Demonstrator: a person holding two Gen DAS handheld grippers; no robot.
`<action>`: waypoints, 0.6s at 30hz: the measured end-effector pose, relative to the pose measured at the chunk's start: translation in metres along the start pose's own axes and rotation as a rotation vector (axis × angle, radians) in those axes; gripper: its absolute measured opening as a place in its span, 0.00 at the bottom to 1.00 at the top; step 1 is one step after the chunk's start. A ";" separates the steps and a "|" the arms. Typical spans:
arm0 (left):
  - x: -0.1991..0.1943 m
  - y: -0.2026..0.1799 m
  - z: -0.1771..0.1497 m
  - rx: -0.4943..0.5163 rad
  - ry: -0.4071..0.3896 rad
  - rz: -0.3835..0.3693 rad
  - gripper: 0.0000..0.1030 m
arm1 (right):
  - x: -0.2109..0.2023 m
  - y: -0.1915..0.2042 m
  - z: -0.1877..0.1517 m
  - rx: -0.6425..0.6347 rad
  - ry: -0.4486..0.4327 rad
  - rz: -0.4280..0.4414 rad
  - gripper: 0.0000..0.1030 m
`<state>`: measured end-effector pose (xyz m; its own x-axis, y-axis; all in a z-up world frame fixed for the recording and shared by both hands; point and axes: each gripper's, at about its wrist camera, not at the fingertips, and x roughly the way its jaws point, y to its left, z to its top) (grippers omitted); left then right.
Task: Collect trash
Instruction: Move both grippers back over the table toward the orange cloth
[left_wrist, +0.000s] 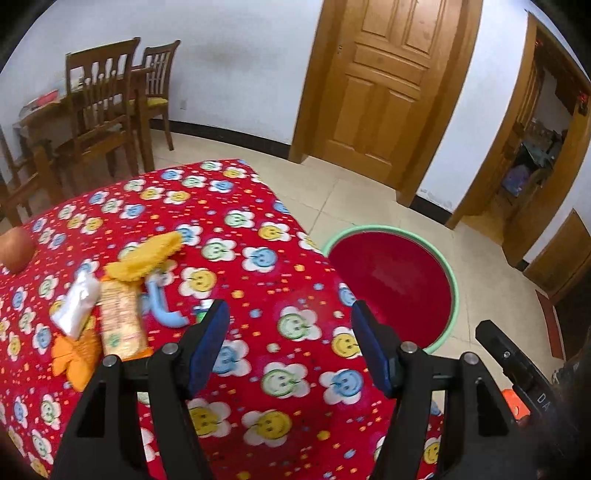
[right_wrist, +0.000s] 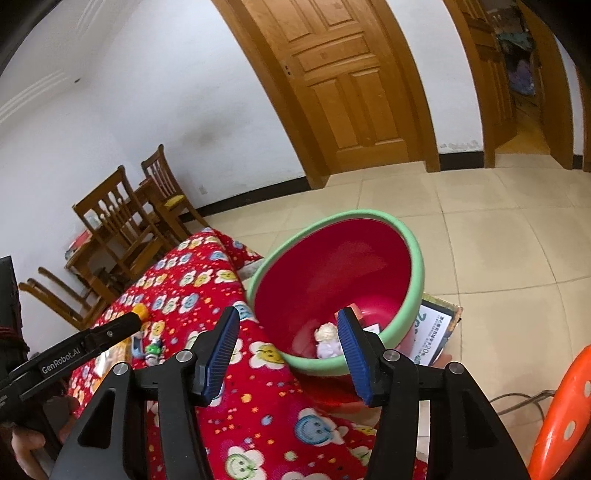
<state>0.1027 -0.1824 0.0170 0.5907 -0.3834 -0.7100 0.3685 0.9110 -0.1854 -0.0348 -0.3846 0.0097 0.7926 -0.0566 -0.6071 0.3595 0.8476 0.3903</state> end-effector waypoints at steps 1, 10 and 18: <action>-0.003 0.004 -0.001 -0.004 -0.003 0.007 0.66 | 0.000 0.003 -0.001 -0.003 0.003 0.005 0.55; -0.025 0.042 -0.007 -0.064 -0.031 0.065 0.66 | 0.000 0.027 -0.009 -0.041 0.023 0.036 0.56; -0.041 0.078 -0.012 -0.113 -0.056 0.140 0.66 | 0.006 0.045 -0.017 -0.069 0.045 0.063 0.56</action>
<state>0.0986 -0.0940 0.0232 0.6707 -0.2571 -0.6957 0.1987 0.9660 -0.1654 -0.0221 -0.3378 0.0115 0.7888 0.0203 -0.6143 0.2741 0.8830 0.3810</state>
